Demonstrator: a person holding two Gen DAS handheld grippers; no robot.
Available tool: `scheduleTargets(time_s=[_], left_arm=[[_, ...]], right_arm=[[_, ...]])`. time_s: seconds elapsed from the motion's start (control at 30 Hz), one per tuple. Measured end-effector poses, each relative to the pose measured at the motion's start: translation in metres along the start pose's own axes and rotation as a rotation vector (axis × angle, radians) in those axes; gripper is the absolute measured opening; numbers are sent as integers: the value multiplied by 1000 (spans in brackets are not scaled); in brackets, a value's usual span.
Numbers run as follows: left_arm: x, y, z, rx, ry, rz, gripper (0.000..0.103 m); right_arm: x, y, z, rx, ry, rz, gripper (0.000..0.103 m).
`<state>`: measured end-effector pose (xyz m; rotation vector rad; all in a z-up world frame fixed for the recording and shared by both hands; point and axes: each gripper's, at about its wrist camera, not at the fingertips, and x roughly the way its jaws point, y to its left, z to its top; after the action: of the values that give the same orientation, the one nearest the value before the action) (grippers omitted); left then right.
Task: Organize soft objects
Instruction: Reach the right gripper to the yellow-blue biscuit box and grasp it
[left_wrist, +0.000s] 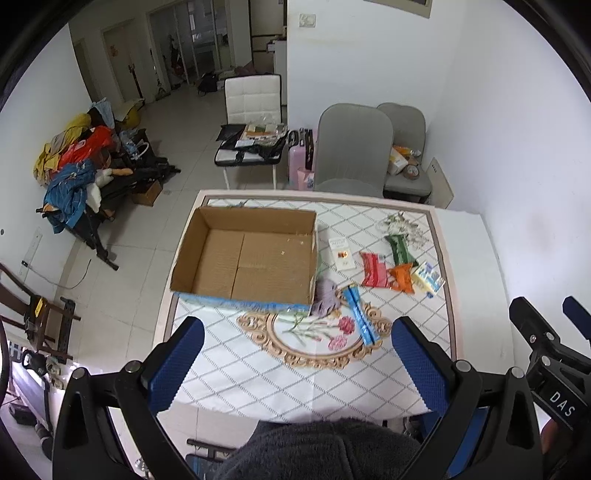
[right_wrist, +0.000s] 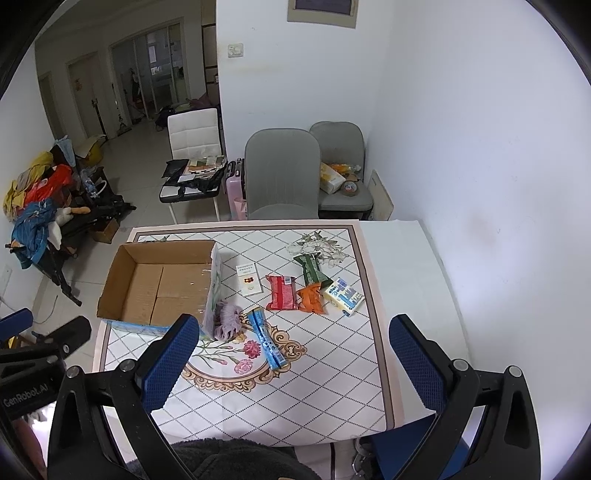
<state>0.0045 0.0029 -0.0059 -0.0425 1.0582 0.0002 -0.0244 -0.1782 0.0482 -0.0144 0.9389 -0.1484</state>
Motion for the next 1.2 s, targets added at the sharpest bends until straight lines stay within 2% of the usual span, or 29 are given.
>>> scheduleTargets(time_s=[0.1, 0.27, 0.4, 0.47, 0.57, 0.63, 0.77, 0.87, 0.93, 1.03, 1.2], left_arm=[[22, -12, 10, 21, -8, -55, 103], [90, -56, 36, 93, 68, -139, 103], [159, -101, 53, 162, 138, -163, 103], [202, -123, 61, 191, 197, -171, 103], [266, -154, 65, 220, 281, -158, 103], [307, -171, 64, 229, 335, -124, 103], [376, -193, 60, 239, 433, -127, 103], [421, -204, 55, 244, 502, -122, 103], [448, -209, 52, 237, 553, -120, 103], [481, -208, 47, 200, 633, -127, 103], [512, -205, 45, 148, 705, -147, 103]], right_arm=[[22, -20, 8, 55, 17, -15, 103], [83, -76, 20, 164, 88, -62, 103], [165, -128, 23, 232, 190, -12, 103], [212, -147, 26, 207, 245, 27, 103], [289, -163, 29, 101, 339, 31, 103], [339, -168, 29, 15, 407, 23, 103], [440, -162, 19, -167, 557, 27, 102], [495, -155, 7, -228, 652, 57, 101], [518, -149, 0, -250, 697, 78, 98], [542, -143, -5, -277, 715, 73, 98], [570, -138, -8, -223, 737, 128, 98]])
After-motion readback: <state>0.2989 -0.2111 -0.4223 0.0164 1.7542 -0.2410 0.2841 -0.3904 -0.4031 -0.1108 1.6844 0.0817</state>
